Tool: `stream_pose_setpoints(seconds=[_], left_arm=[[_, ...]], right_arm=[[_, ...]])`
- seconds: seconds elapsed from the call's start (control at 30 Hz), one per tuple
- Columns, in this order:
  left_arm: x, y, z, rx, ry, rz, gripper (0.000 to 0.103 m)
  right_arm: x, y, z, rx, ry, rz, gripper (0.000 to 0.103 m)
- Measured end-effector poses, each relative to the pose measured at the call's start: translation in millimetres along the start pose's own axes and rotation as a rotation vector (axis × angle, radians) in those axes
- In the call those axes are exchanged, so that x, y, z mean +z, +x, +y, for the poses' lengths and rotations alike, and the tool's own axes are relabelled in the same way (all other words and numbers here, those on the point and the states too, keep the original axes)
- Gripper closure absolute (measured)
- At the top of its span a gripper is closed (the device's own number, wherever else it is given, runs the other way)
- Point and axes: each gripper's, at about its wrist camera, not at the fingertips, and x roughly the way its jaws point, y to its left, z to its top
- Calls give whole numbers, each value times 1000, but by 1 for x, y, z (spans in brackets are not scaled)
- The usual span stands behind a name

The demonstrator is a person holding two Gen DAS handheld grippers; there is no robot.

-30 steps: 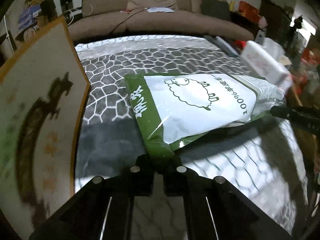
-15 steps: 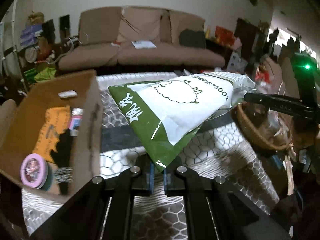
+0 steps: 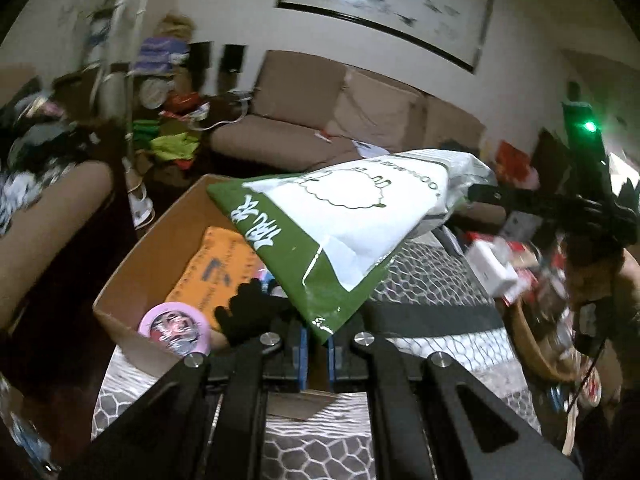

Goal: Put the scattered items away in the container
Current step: 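Carry the green-and-white bag over the box with both tools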

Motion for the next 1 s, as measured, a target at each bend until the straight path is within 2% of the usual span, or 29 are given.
stream_pose_setpoints(seconds=[0.17,0.23,0.33,0.43,0.53,0.67,0.8,0.9,1.0], left_arm=[[-9,30,47,3,-141,13,97],[-13,42,65,-25,-232,9,97],[-23,62,77,-32,-312,-1,95],[-28,81,75,-70,-333,10,95],[-31,92,66,-126,-299,35,98],[-30,104,69,-207,-342,103,98],[-34,102,86,-209,-371,89,98],[-35,98,101,-173,-398,76,98],[-35,96,109,-174,-414,76,98]], right_arm=[[40,67,57,-48,-102,61,87],[49,88,75,-63,-145,87,87],[59,122,96,-86,-221,118,87],[64,159,105,-108,-245,161,87],[63,196,112,-115,-260,210,87],[46,235,126,-154,-355,284,87],[32,256,127,-177,-358,323,88],[34,251,122,-157,-320,307,88],[40,238,118,-147,-292,278,88]])
